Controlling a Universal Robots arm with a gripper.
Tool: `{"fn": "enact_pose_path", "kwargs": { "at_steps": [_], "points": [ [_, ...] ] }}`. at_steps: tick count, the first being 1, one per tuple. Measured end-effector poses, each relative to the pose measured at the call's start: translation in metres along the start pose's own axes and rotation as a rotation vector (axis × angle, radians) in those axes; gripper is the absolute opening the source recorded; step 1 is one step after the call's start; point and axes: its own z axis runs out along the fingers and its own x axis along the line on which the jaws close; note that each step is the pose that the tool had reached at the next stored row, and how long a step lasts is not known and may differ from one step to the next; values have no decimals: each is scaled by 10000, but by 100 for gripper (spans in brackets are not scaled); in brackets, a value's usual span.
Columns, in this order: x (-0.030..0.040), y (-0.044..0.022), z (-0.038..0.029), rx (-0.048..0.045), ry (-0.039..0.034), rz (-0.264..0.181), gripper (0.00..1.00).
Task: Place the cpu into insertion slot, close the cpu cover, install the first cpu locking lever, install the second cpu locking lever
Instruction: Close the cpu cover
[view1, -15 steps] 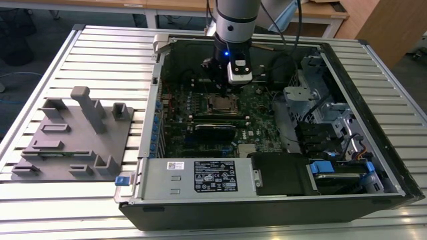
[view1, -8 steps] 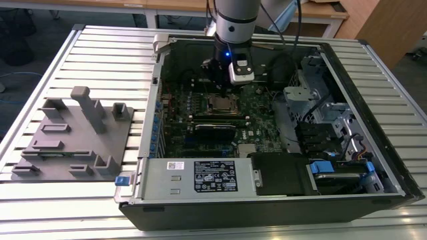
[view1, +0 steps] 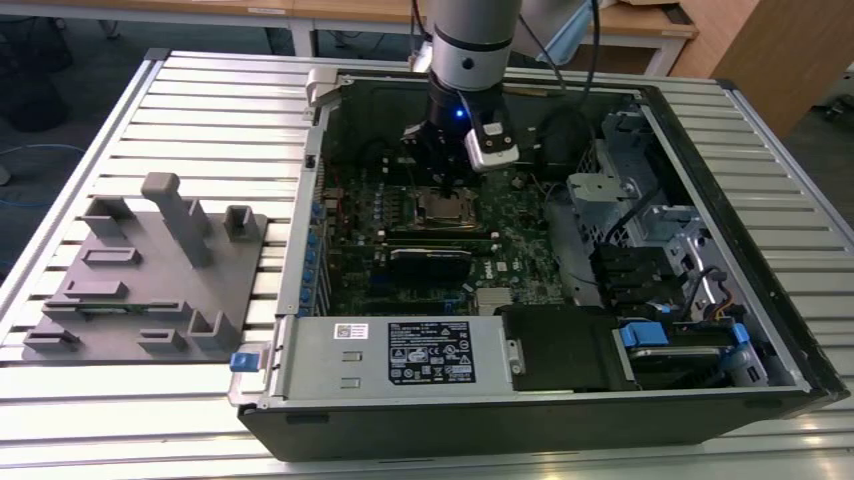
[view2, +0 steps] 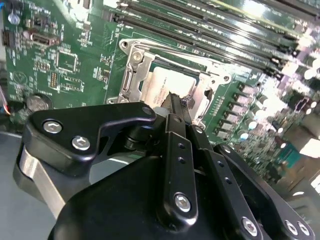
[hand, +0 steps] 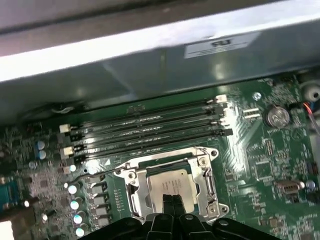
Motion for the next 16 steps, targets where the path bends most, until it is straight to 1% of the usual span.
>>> {"fn": "enact_pose_path", "kwargs": {
  "at_steps": [2, 3, 6, 11, 16],
  "points": [
    [0, 0, 11, -2, -12, -241, 11],
    [0, 0, 11, -1, -14, -293, 11],
    [1, 0, 13, -2, -14, -303, 11],
    [6, -4, 45, -4, -15, -443, 11],
    [8, -5, 46, -1, -14, -464, 11]
  ]
}}
